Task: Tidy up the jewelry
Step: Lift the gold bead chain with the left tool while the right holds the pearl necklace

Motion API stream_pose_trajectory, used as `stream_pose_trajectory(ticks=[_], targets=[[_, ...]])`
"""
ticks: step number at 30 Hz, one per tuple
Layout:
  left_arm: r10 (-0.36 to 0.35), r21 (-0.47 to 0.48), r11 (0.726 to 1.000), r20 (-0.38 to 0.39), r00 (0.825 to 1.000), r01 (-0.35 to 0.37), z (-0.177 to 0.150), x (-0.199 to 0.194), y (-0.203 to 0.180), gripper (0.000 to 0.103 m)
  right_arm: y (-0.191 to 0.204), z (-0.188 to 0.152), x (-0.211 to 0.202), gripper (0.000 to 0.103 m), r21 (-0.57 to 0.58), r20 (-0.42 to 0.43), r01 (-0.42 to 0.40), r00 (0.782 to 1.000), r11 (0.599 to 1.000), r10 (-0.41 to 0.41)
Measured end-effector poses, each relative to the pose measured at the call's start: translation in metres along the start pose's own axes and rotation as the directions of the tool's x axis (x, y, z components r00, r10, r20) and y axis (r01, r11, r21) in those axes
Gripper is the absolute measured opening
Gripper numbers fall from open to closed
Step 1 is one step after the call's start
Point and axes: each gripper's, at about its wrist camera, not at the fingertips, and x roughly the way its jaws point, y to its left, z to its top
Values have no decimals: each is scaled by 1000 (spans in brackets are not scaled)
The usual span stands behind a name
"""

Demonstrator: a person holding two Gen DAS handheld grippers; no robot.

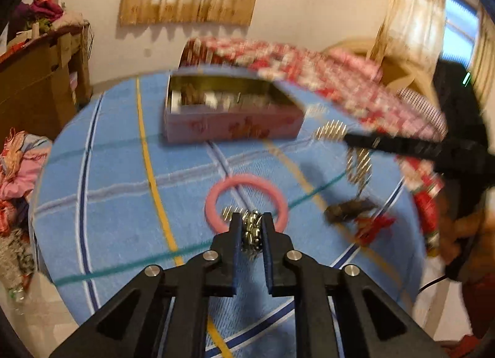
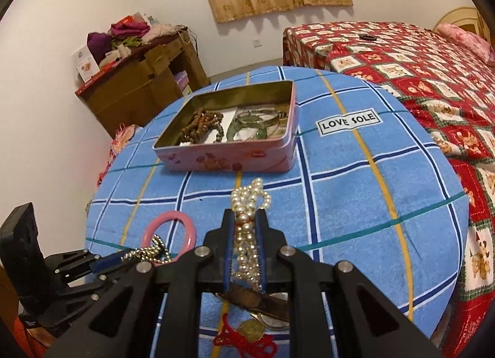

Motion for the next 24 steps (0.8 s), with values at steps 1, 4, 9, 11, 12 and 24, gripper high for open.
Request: stream_pose_trajectory(ticks=[1, 4, 9, 11, 12, 24], targets=[[-13, -10, 1000, 35, 999, 14, 6, -9, 2, 10, 0, 2, -3, 16, 1, 11, -1, 1000, 1000, 1], [-19, -35, 999, 104, 994, 22, 19, -27, 8, 9, 1, 7, -12, 16, 5, 41, -8, 999, 1000, 8], [-14, 21, 1000, 113, 994, 12, 31, -36, 6, 9, 7, 14, -19, 16, -10, 70, -14, 997, 1000, 14], [-15, 31, 999, 84, 996, 12, 26, -27, 4, 10, 9, 15, -17, 16, -14, 65, -17, 998, 1000, 18], [-6, 28, 1000, 59, 998, 5, 23, -19, 3, 17, 9, 13, -16, 16, -13, 61, -19, 998, 1000, 20], [58, -15, 998, -123, 991, -60, -13, 39, 3, 27, 5, 6, -11, 16, 3, 35, -27, 999, 1000, 27]])
